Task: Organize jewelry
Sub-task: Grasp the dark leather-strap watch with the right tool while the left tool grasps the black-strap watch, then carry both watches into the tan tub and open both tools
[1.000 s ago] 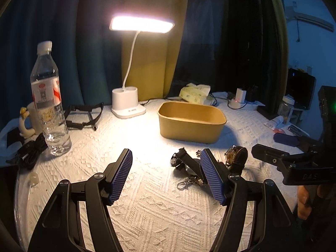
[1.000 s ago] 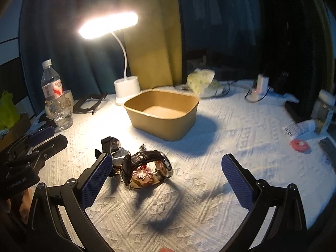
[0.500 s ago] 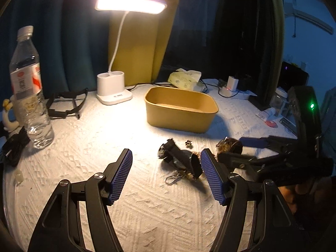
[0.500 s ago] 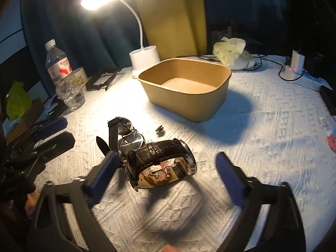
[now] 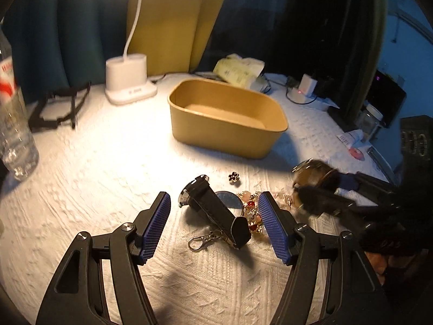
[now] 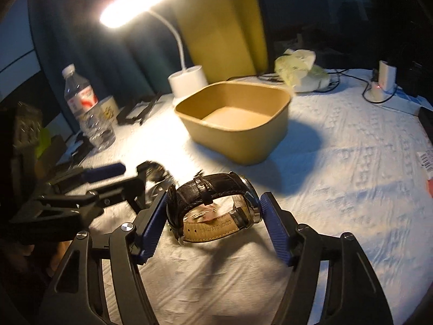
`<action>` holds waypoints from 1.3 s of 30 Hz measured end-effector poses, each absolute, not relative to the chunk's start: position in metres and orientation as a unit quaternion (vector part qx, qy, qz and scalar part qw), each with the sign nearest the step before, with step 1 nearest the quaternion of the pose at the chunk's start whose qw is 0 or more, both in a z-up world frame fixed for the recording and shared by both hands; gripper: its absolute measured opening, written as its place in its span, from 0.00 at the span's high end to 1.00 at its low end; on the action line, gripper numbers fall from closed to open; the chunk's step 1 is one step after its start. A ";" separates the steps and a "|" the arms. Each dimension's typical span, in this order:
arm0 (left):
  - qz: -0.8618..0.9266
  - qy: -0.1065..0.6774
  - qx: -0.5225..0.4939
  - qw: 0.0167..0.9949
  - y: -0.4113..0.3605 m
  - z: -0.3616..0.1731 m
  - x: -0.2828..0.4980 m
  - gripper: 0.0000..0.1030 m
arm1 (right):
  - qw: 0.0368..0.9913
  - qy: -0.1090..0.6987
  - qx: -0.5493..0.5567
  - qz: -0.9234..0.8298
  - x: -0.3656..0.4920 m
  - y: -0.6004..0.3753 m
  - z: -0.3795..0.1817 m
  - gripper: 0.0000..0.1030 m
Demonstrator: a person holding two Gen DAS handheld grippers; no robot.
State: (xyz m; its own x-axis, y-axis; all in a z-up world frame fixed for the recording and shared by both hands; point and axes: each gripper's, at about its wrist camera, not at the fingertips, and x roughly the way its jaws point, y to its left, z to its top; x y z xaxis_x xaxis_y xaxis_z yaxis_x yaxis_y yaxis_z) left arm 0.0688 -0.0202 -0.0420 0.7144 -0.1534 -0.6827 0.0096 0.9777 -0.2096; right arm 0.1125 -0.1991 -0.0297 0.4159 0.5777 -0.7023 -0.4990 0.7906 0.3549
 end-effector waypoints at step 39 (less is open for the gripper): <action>-0.046 0.333 -0.119 0.934 0.013 -0.005 0.073 0.83 | 0.854 0.400 0.066 0.325 0.140 -0.205 -0.006 0.33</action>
